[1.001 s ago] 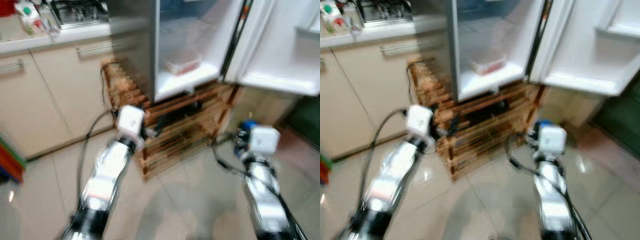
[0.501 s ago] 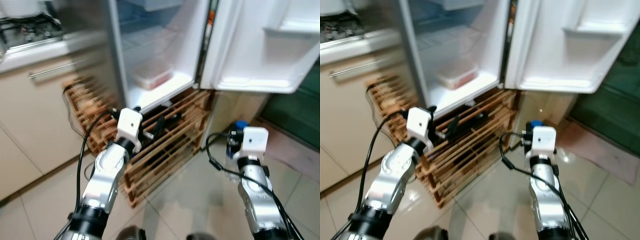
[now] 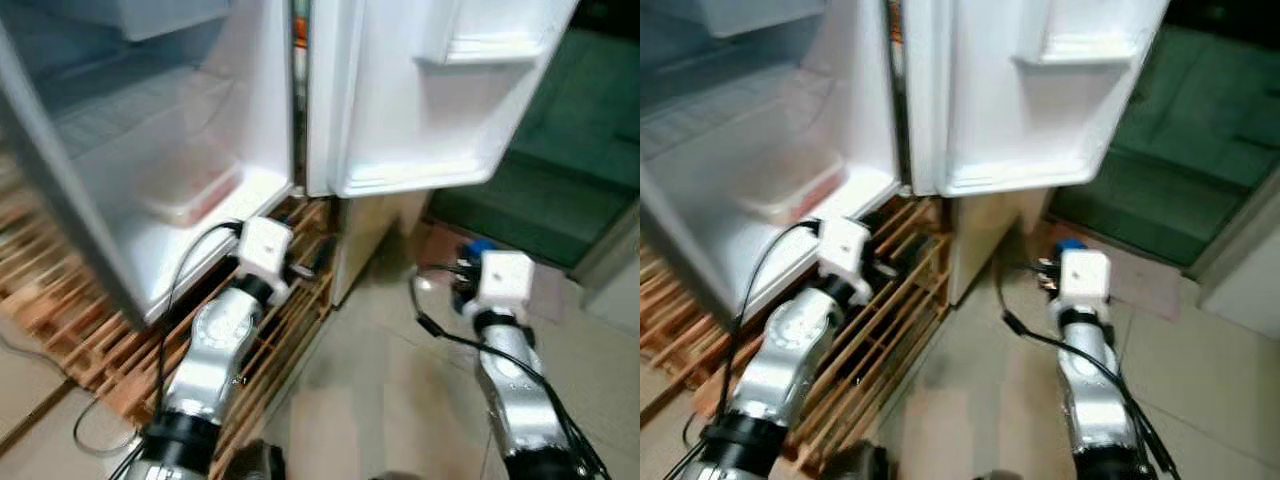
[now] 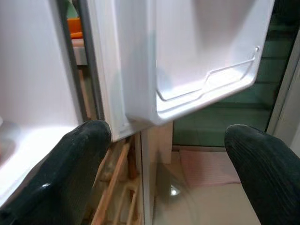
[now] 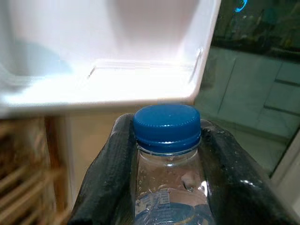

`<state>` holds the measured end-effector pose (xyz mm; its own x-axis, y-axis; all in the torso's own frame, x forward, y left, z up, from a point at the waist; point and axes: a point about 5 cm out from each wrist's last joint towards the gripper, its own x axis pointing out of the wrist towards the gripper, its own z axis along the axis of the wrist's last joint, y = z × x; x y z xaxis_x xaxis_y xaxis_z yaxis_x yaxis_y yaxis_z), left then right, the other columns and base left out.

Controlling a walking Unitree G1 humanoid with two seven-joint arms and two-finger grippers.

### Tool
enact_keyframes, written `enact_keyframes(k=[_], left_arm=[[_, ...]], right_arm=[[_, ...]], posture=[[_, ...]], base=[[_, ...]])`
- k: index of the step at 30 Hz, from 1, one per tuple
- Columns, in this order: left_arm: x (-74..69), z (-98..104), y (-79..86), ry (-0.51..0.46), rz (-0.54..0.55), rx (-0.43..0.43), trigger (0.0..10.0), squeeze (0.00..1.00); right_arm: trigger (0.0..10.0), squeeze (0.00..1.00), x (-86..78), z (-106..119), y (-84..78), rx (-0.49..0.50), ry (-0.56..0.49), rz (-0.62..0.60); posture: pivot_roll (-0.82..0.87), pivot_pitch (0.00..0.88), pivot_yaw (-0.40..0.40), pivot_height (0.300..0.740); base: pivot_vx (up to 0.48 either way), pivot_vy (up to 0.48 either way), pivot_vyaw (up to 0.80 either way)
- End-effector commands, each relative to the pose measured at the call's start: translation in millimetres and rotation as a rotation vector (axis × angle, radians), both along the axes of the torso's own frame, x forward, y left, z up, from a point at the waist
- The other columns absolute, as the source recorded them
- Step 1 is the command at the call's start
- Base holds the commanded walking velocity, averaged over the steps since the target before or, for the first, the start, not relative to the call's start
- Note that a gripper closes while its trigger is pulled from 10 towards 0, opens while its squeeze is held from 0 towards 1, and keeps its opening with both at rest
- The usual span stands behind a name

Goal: Restocking fridge

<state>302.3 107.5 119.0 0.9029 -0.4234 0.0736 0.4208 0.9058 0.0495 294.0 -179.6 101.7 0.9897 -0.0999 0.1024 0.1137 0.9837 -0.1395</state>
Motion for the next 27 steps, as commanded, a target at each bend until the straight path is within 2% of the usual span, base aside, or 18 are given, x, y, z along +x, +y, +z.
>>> enact_keyframes(k=[1,2,3,7,11,14,18,19,20,21,27], left_arm=[[0.2,3.6,-7.1,-0.009,-0.013,-0.017,10.0,0.00],[0.2,3.6,-7.1,-0.009,-0.013,-0.017,10.0,0.00],[0.4,4.1,-6.6,-0.015,0.003,-0.014,10.0,0.00],[0.7,4.8,-6.9,-0.022,0.013,-0.017,10.0,0.00],[0.1,5.3,-7.5,-0.023,0.011,-0.022,10.0,0.00],[-0.9,5.3,-10.5,-0.024,0.011,-0.016,10.0,0.00],[-0.7,6.0,-13.2,-0.027,0.005,-0.013,10.0,0.00],[-0.6,6.4,-14.4,-0.031,-0.001,-0.007,10.0,0.00],[-0.6,6.4,-14.4,-0.031,-0.001,-0.007,10.0,0.00],[-0.7,7.2,-15.3,-0.037,-0.008,-0.009,10.0,0.00],[-1.8,8.9,-14.3,-0.043,-0.009,-0.023,10.0,0.00]], right_arm=[[10.0,0.00,5.9,24.6,-12.8,-0.026,-0.083,-0.034],[10.0,0.00,5.9,24.6,-12.8,-0.026,-0.083,-0.034],[10.0,0.00,11.1,39.9,-13.0,-0.037,-0.131,-0.031],[10.0,0.00,16.4,66.8,-12.1,-0.030,-0.207,-0.024],[10.0,0.00,16.2,73.3,-10.0,-0.029,-0.224,-0.015],[10.0,0.00,18.6,89.9,-10.8,-0.022,-0.282,-0.020],[10.0,0.00,32.8,103.6,-15.6,0.015,-0.312,-0.034],[10.0,0.00,41.1,107.3,-15.5,0.037,-0.304,-0.029],[10.0,0.00,41.1,107.3,-15.5,0.037,-0.304,-0.029],[10.0,0.00,50.5,114.8,-12.3,0.044,-0.313,0.002],[10.0,0.00,67.9,134.3,-4.2,0.027,-0.345,0.048]], posture=[[-0.08,0.000,-0.019,0.693],[-0.08,0.000,-0.019,0.693],[-0.08,0.000,-0.020,0.693],[-0.08,0.000,-0.024,0.693],[-0.08,0.000,-0.026,0.693],[-0.09,0.000,-0.023,0.693],[-0.09,0.000,-0.020,0.693],[-0.09,0.000,-0.017,0.693],[-0.09,0.000,-0.017,0.693],[-0.08,0.000,-0.018,0.693],[-0.07,0.000,-0.021,0.693]], base=[[0.480,0.000,0.00],[0.480,0.000,0.00],[0.356,0.000,0.00],[0.000,0.000,0.00],[0.000,0.000,0.00],[0.000,0.000,0.00],[0.000,0.000,0.00],[0.000,0.000,0.00],[0.000,0.000,0.00],[0.000,0.000,0.00],[0.251,-0.168,0.00]])
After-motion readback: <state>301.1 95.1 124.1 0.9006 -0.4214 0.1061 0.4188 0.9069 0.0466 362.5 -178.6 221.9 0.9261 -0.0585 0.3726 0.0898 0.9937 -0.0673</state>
